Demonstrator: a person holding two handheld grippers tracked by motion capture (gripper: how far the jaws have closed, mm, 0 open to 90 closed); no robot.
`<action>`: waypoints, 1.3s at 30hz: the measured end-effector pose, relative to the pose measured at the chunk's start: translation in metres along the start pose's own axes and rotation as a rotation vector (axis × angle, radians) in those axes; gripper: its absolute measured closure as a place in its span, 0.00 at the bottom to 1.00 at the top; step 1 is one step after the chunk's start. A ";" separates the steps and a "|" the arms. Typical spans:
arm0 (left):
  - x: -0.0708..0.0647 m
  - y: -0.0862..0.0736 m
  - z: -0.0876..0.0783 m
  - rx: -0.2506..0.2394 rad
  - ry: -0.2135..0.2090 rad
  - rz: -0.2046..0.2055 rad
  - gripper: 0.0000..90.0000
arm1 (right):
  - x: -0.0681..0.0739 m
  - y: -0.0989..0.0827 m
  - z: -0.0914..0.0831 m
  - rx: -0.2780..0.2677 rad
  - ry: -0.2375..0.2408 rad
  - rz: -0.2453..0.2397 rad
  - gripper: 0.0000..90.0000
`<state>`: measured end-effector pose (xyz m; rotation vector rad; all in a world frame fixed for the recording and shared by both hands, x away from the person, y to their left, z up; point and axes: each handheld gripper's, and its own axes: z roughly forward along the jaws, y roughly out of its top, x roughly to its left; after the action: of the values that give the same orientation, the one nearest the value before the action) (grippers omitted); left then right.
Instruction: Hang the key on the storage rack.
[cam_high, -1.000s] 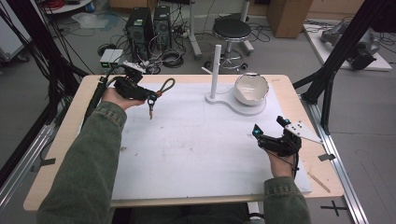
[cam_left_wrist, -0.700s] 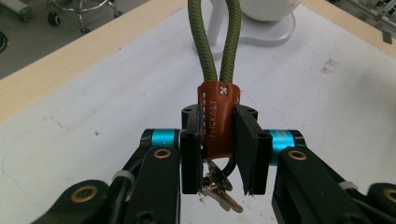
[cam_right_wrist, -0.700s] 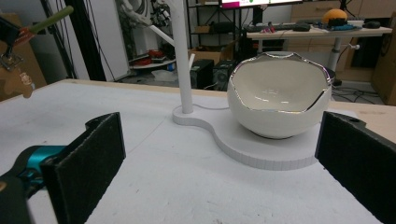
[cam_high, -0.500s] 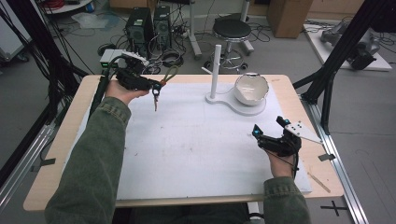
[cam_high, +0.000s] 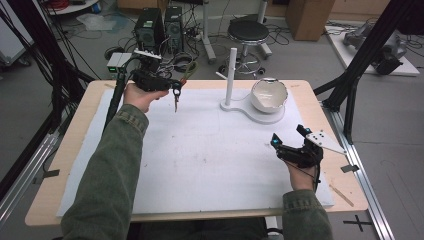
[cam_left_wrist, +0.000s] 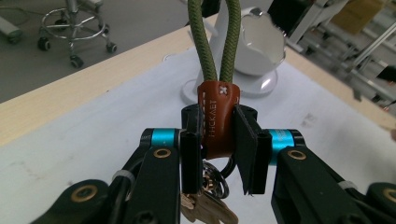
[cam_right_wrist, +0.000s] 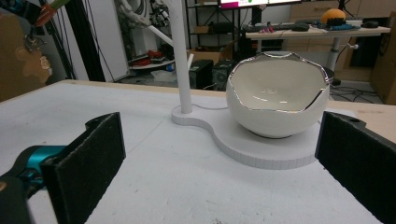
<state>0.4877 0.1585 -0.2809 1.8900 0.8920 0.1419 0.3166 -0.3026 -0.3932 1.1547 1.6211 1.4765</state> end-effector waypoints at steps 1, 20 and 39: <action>0.000 0.000 0.002 -0.008 -0.001 -0.006 0.81 | 0.000 0.000 0.000 -0.001 0.002 0.001 0.01; 0.015 -0.005 0.042 -0.141 -0.092 -0.135 0.81 | -0.002 -0.001 -0.002 -0.004 -0.001 0.004 0.01; 0.026 -0.018 0.085 -0.114 -0.117 -0.166 0.81 | -0.006 -0.002 -0.003 -0.008 -0.009 0.001 0.01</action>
<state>0.5362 0.1161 -0.3445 1.6931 0.9367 -0.0184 0.3154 -0.3091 -0.3949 1.1555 1.6074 1.4753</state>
